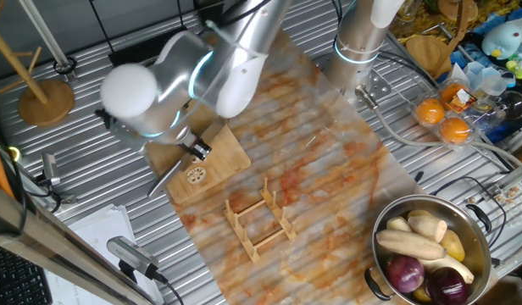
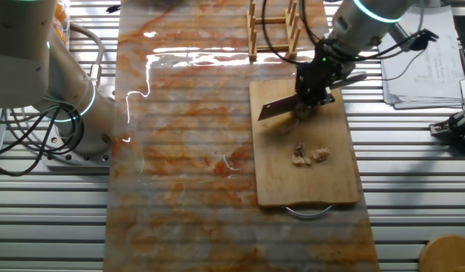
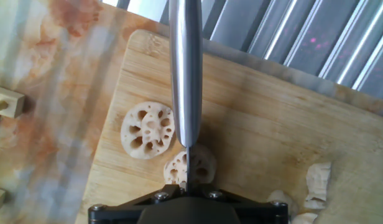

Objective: Slice the lotus root

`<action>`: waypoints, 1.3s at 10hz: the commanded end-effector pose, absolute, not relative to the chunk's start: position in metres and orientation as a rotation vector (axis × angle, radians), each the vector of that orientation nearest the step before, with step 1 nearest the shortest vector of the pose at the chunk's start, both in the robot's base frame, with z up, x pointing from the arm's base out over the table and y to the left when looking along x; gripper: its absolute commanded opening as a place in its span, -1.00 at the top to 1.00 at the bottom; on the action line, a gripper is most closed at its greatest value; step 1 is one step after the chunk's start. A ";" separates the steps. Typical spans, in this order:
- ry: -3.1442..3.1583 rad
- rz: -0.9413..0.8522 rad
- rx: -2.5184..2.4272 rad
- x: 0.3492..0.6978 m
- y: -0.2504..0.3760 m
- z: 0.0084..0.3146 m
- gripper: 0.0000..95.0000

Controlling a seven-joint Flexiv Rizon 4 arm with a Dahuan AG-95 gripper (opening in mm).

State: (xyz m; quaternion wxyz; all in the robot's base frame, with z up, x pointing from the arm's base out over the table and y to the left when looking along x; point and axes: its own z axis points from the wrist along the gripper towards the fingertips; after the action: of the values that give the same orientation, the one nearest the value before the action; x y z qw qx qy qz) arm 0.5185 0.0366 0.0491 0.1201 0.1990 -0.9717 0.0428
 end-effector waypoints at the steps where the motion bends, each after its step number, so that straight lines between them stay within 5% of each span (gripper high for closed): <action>1: -2.894 0.058 0.612 0.519 0.031 0.042 1.00; 8: -2.960 0.024 0.625 0.515 0.028 0.029 1.00; 13: -3.032 -0.013 0.637 0.551 0.045 0.038 1.00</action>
State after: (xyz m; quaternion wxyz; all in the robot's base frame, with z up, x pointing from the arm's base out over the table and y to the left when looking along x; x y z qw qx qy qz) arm 0.5526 0.0444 0.0440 0.0210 0.2070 -0.9781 -0.0067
